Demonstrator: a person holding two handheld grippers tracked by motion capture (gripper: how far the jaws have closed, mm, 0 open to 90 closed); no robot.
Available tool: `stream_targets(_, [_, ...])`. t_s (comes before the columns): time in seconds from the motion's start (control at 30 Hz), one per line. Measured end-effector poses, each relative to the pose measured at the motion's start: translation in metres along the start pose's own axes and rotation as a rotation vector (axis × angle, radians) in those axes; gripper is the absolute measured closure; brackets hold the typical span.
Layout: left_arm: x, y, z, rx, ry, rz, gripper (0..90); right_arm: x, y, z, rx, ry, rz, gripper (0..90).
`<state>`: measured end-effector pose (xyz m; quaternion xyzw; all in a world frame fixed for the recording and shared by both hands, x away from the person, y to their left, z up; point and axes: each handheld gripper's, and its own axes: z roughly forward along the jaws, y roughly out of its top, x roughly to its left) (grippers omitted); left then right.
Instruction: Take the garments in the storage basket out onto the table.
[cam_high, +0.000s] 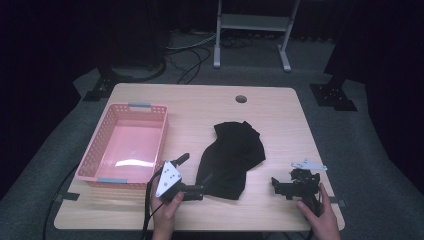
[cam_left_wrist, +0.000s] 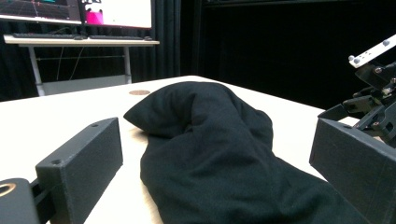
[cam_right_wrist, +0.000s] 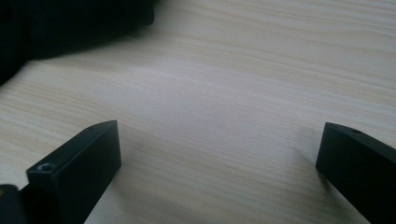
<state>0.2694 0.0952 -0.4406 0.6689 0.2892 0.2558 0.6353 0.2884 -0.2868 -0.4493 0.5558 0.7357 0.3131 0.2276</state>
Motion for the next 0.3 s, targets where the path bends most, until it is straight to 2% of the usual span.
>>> stream_targets(0.3, [0.0011,-0.004,0.0009,-0.003,-0.007,-0.004,1.8,0.0,0.0,0.0,0.0,0.0,0.0,0.0])
